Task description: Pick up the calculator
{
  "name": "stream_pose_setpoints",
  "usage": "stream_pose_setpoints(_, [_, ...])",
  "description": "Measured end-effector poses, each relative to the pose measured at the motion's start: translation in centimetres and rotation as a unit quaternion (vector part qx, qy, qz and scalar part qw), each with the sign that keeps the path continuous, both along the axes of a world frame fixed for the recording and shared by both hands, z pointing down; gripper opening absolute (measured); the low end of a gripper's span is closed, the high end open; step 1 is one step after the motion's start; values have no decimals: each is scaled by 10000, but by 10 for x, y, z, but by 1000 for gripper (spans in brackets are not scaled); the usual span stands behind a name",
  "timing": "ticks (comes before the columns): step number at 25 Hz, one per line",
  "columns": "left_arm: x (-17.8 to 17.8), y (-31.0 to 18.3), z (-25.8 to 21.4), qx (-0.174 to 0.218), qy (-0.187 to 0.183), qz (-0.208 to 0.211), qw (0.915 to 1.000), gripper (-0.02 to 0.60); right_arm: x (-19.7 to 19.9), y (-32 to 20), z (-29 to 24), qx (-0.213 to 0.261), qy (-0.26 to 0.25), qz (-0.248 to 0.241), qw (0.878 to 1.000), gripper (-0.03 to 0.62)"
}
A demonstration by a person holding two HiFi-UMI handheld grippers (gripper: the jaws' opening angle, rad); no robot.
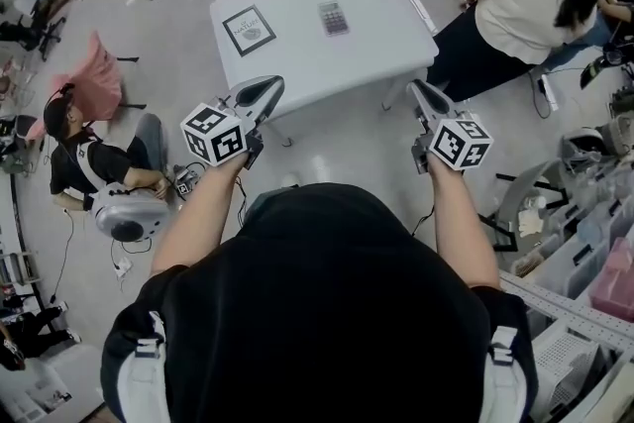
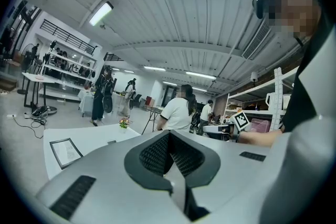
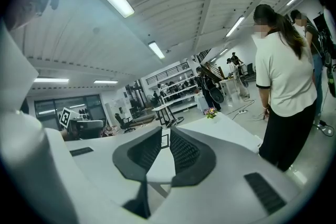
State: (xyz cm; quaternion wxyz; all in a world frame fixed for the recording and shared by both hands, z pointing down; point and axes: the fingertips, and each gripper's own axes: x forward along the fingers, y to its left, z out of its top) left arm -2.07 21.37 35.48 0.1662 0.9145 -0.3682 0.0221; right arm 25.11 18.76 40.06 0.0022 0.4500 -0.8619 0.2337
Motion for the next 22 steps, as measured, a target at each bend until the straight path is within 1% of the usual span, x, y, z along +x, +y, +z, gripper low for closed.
stream_pose_setpoints(6, [-7, -1, 3, -124, 123, -66, 9998, 17, -10, -2, 2, -20, -20, -142, 9999, 80])
stream_pose_setpoints(12, [-8, -11, 15, -241, 124, -49, 9996, 17, -13, -12, 6, -28, 3, -196, 9998, 115])
stream_pose_setpoints(18, [-20, -37, 26, -377, 109, 20, 9992, 17, -26, -33, 13, -121, 60, -189, 9997, 127])
stream_pose_setpoints(22, [-18, -61, 37, -482, 130, 71, 9987, 17, -27, -51, 21, -205, 87, -167, 9996, 140])
